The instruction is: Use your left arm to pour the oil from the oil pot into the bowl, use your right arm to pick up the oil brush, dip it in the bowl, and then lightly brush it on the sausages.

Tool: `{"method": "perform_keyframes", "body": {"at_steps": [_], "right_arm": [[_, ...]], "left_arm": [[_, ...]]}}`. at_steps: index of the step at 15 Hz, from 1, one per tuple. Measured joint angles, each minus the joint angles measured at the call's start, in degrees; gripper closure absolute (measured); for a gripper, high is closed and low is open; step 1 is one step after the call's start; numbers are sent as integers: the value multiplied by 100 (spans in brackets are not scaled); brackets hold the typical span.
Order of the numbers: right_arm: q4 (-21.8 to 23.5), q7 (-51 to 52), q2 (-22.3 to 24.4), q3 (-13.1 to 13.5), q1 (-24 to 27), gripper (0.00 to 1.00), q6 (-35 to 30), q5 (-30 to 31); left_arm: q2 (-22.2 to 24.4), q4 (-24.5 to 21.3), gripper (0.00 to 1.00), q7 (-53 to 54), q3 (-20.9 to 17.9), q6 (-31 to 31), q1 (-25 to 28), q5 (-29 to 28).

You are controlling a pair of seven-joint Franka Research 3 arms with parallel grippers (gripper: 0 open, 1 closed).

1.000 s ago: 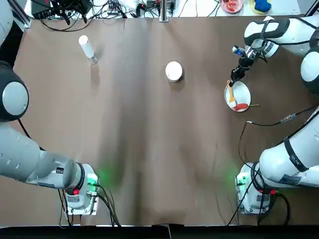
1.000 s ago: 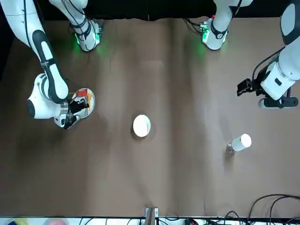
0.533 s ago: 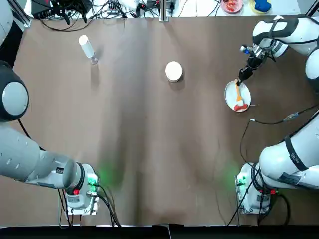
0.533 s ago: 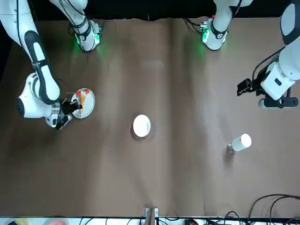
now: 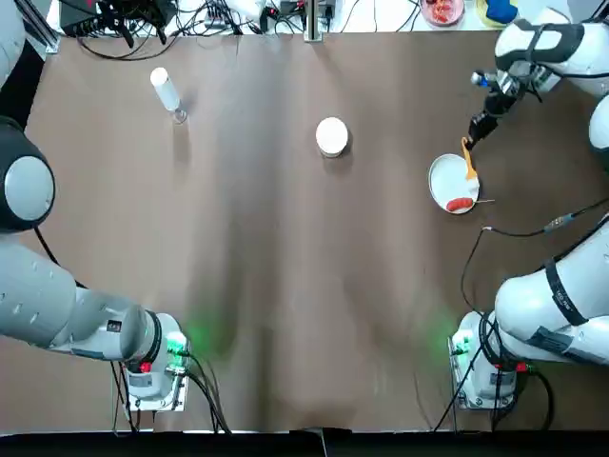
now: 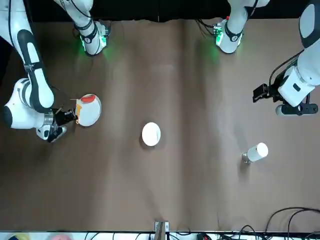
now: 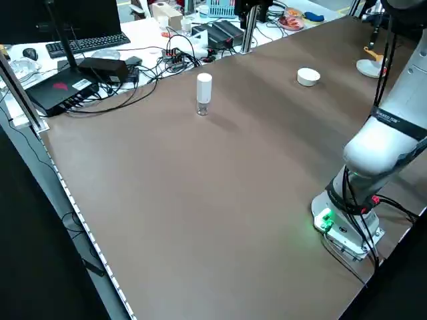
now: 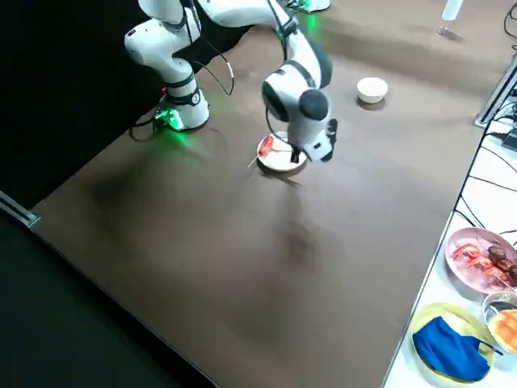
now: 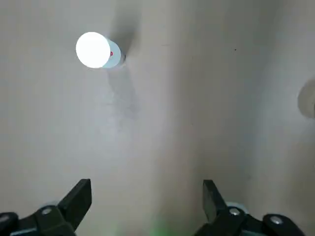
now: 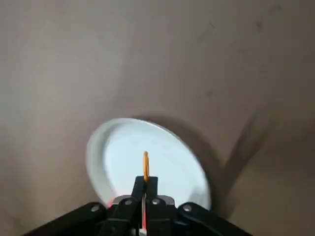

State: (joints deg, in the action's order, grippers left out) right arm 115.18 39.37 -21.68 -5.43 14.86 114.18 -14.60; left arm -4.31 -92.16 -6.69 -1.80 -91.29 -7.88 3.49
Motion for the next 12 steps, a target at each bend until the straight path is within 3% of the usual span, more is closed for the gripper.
{"method": "perform_keyframes", "body": {"at_steps": [2,6,8,9,12], "right_arm": [[-361,-798,3,-104,-243,96,-337,-186],[-693,-2241,7,-219,-1020,96,-300,-1737],[-710,-3001,6,-231,-1428,96,163,-2248],[-707,-3836,-9,-237,-1885,96,883,-2522],[-682,-4921,-93,-241,-2577,96,2041,-2863]], "left_arm": [[-6,0,0,0,0,0,0,0],[-36,0,0,0,-1,0,2,0],[-38,0,0,0,-1,0,2,0],[-38,0,0,0,-1,0,2,0],[-38,1,0,0,-1,0,2,0]]}}
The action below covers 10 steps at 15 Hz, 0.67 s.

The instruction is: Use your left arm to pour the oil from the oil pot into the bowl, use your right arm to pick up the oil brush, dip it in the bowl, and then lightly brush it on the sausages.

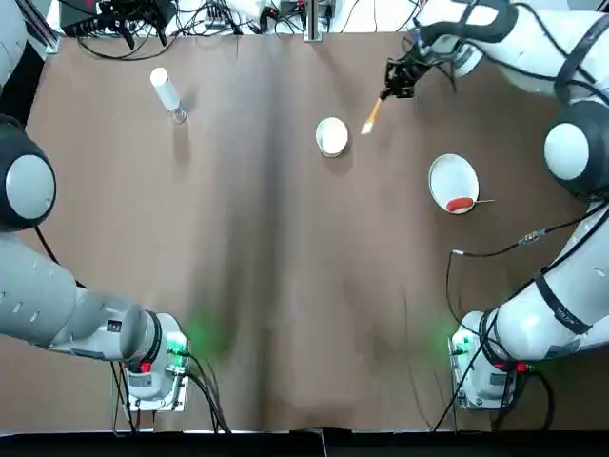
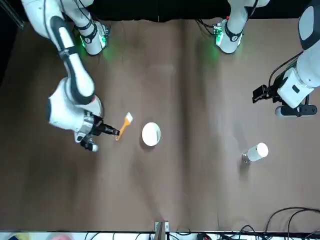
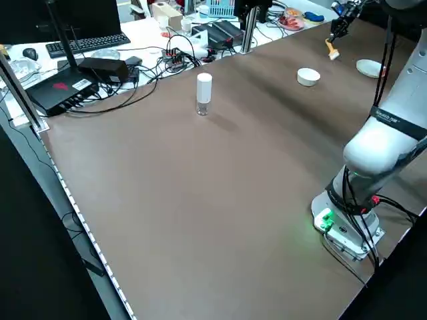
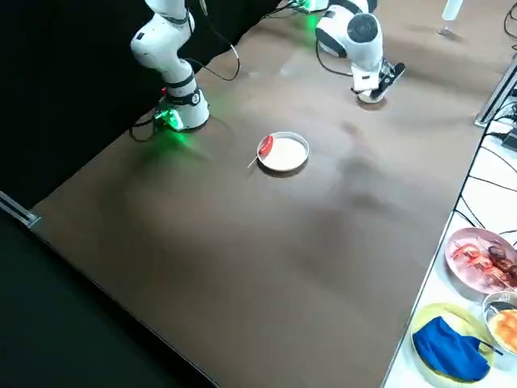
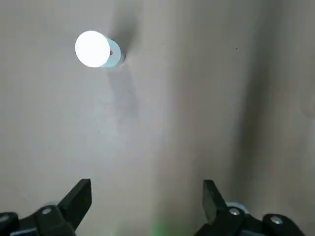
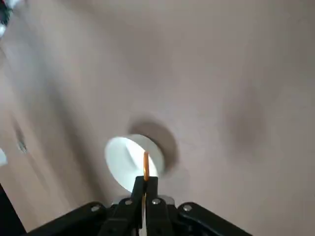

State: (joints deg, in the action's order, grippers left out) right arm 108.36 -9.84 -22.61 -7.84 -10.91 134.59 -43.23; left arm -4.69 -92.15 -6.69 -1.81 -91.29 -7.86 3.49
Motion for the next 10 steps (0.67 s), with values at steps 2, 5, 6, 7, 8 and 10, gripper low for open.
{"method": "perform_keyframes", "body": {"at_steps": [2,5,6,7,8,10], "right_arm": [[39,-535,-112,1,-319,96,530,-256],[149,-1088,-272,2,-666,96,1529,-597],[182,-1242,-333,1,-768,96,1812,-644],[205,-1378,-410,2,-854,96,2062,-673],[212,-1497,-492,3,-919,96,2287,-703],[213,-1670,-643,5,-1004,96,2597,-716]], "left_arm": [[0,1,0,0,0,0,0,0],[0,1,0,0,-2,0,1,0],[0,2,0,0,-2,0,1,0],[0,2,0,0,-2,0,2,0],[0,2,0,0,-3,0,2,0],[0,2,0,0,-3,0,3,0]]}}
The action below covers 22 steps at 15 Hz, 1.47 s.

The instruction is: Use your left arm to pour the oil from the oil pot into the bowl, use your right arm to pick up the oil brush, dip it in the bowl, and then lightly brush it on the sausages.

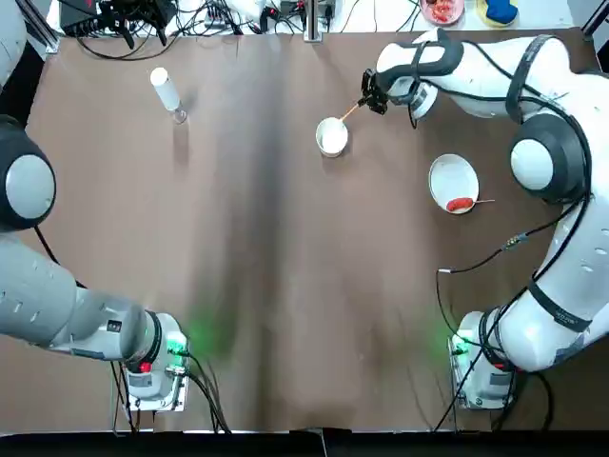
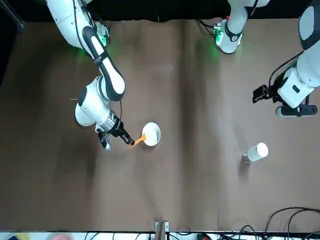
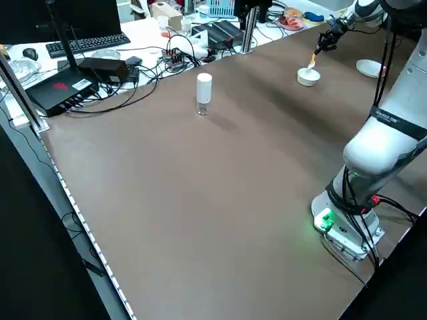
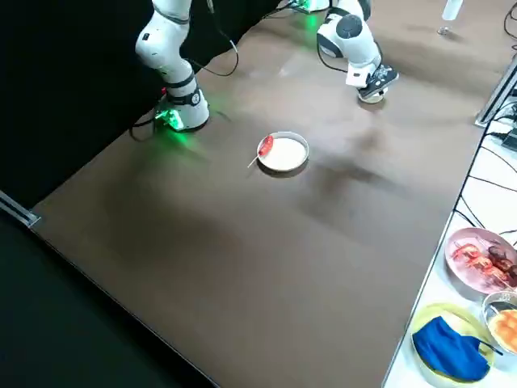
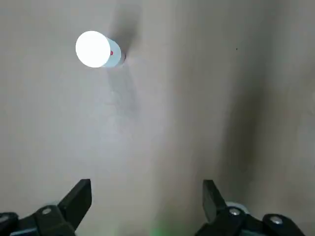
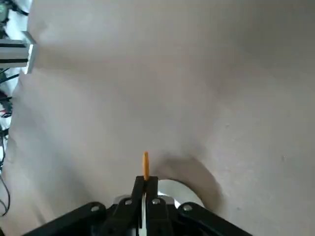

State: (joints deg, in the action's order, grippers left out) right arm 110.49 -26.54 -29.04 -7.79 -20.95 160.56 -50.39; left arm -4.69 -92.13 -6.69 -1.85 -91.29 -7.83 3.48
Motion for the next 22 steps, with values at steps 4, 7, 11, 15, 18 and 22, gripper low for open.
{"method": "perform_keyframes", "body": {"at_steps": [4,7,11,15,18,22], "right_arm": [[-2,-131,-196,1,-137,96,175,-12],[-3,-269,-333,1,-313,96,469,-14],[-32,-353,-366,17,-369,82,517,-15],[-57,-353,-366,19,-370,61,515,-15],[-85,-354,-361,42,-367,61,446,-15],[-292,-242,-158,137,-158,62,-108,40]], "left_arm": [[0,0,0,0,-1,0,7,0],[0,2,0,0,0,0,7,0],[0,4,0,0,-3,0,34,0],[0,6,0,0,-11,0,43,0],[0,6,0,0,-8,0,37,0],[0,8,0,0,-8,0,39,0]]}}
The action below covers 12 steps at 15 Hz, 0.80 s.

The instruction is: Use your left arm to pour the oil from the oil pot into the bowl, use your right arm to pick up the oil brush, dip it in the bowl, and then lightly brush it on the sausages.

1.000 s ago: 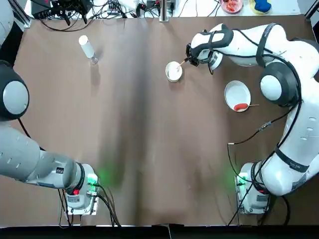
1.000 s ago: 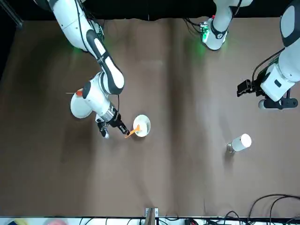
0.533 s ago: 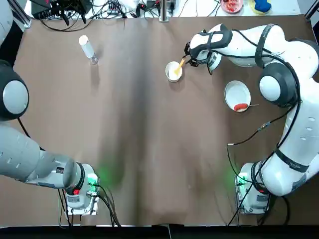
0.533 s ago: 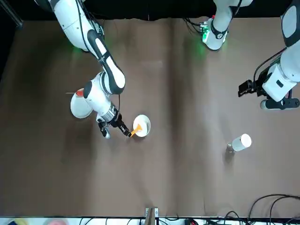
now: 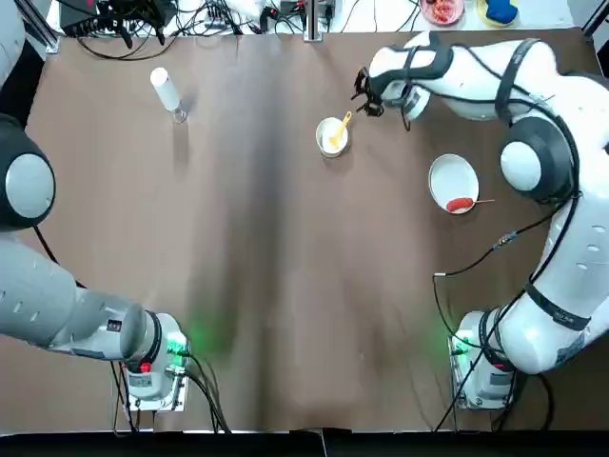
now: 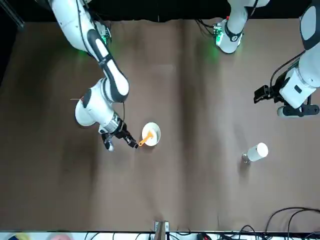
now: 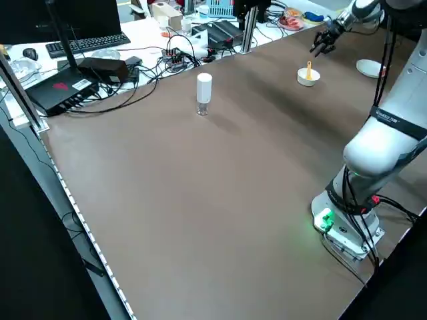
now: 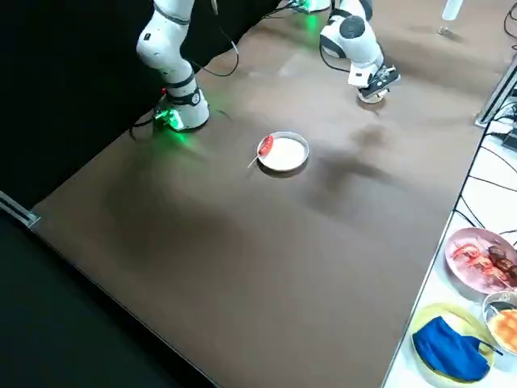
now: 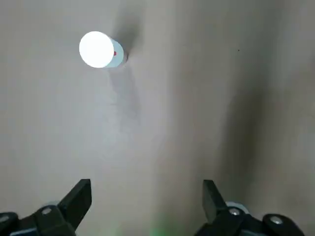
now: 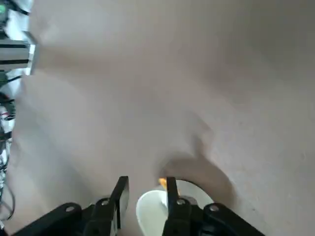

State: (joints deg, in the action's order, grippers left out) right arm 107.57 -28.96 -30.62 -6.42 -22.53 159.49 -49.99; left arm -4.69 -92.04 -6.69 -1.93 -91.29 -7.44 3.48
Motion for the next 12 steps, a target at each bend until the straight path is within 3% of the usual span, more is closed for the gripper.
{"method": "perform_keyframes", "body": {"at_steps": [7,10,12], "right_arm": [[-105,1286,878,51,1312,62,-2424,715],[-112,1642,1244,53,1815,60,-3466,1746],[-250,1974,1503,52,2129,51,-4385,2849]], "left_arm": [[0,1,0,0,3,0,-6,0],[0,2,0,0,4,0,-10,0],[-1,2,0,0,4,0,-11,0]]}}
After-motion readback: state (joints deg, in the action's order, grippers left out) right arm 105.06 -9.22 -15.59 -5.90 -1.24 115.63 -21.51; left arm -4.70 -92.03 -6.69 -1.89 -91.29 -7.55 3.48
